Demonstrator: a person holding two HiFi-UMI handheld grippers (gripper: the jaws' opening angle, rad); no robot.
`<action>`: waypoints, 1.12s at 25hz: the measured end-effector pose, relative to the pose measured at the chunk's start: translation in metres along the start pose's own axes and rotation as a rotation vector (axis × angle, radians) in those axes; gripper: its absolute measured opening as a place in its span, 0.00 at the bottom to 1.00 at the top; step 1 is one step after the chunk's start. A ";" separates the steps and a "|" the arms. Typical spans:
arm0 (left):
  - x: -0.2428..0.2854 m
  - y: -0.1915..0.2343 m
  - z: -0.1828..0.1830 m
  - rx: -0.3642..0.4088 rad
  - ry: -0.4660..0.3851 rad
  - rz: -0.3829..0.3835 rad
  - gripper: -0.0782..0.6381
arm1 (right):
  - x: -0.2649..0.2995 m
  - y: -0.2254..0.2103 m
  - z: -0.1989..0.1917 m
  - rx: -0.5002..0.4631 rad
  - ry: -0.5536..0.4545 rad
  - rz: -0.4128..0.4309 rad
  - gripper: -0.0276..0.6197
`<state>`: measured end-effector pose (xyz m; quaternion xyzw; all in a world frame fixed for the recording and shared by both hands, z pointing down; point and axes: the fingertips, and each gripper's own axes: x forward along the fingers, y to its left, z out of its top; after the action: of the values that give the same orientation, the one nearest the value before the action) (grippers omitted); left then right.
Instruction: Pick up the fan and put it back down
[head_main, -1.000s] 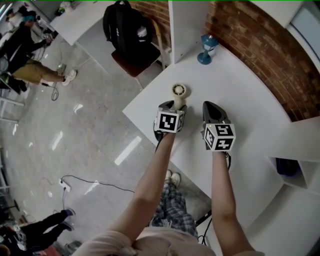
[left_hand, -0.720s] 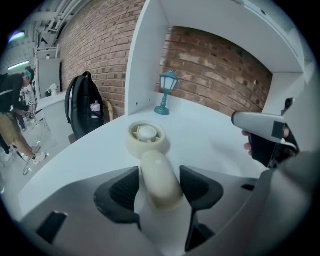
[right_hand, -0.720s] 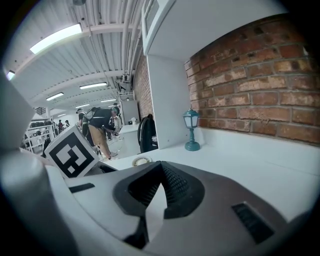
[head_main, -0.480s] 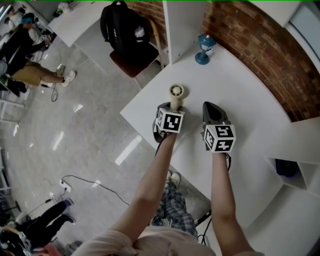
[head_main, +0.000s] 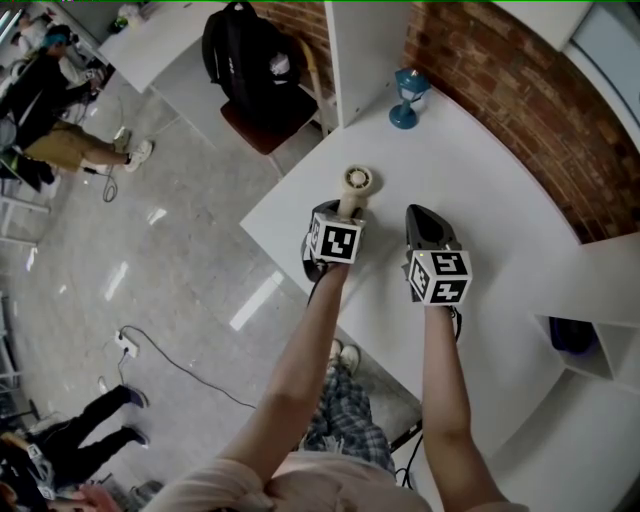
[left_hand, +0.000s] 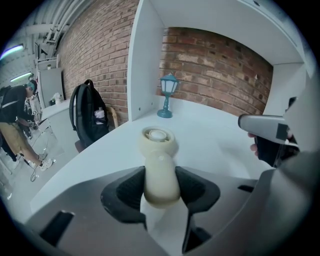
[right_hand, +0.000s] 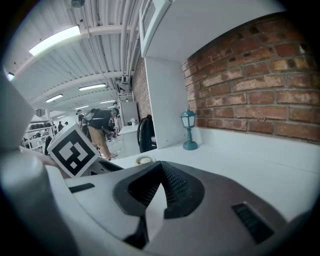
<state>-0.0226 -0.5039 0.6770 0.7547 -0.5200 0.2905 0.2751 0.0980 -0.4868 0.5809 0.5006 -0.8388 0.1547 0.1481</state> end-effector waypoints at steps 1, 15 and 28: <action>-0.001 -0.001 0.001 0.003 -0.002 -0.004 0.40 | -0.001 0.000 0.000 0.002 0.000 -0.001 0.06; -0.033 -0.007 0.021 0.019 -0.108 -0.019 0.39 | -0.019 -0.004 -0.001 0.020 -0.010 -0.020 0.06; -0.141 -0.020 0.094 0.056 -0.458 -0.056 0.39 | -0.057 0.011 0.042 0.020 -0.101 -0.053 0.07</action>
<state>-0.0303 -0.4771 0.5092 0.8225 -0.5393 0.1180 0.1368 0.1103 -0.4539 0.5188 0.5310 -0.8302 0.1334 0.1045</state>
